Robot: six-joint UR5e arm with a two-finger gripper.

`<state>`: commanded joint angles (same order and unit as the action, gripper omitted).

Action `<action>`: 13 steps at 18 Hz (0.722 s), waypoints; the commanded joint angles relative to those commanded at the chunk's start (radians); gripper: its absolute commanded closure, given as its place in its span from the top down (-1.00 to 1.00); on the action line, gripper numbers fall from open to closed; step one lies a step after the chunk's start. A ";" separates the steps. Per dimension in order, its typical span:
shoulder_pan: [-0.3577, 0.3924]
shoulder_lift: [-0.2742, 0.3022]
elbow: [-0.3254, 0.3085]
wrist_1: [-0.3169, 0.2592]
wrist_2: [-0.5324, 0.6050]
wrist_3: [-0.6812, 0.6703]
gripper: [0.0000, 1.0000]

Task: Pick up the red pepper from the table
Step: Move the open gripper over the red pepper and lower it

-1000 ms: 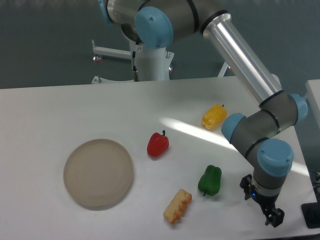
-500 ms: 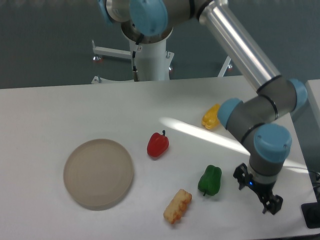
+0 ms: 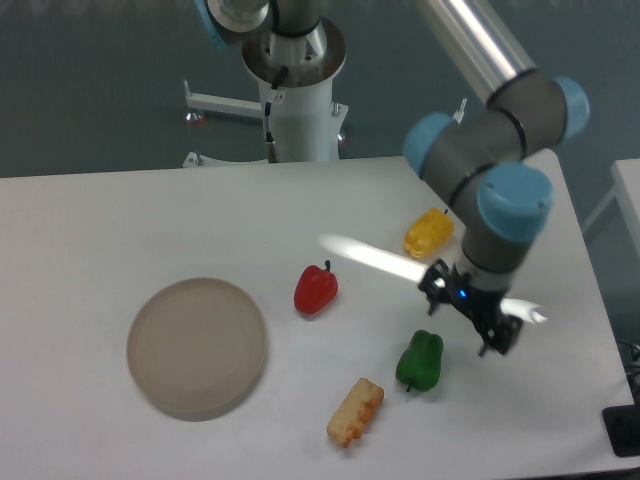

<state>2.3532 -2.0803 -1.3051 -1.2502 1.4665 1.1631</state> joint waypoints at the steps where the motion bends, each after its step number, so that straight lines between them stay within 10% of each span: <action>1: -0.009 0.020 -0.035 0.003 0.000 -0.025 1.00; 8: -0.052 0.083 -0.183 0.015 -0.015 -0.149 1.00; 13: -0.074 0.126 -0.319 0.150 -0.052 -0.175 1.00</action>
<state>2.2796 -1.9544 -1.6243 -1.1000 1.4144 0.9879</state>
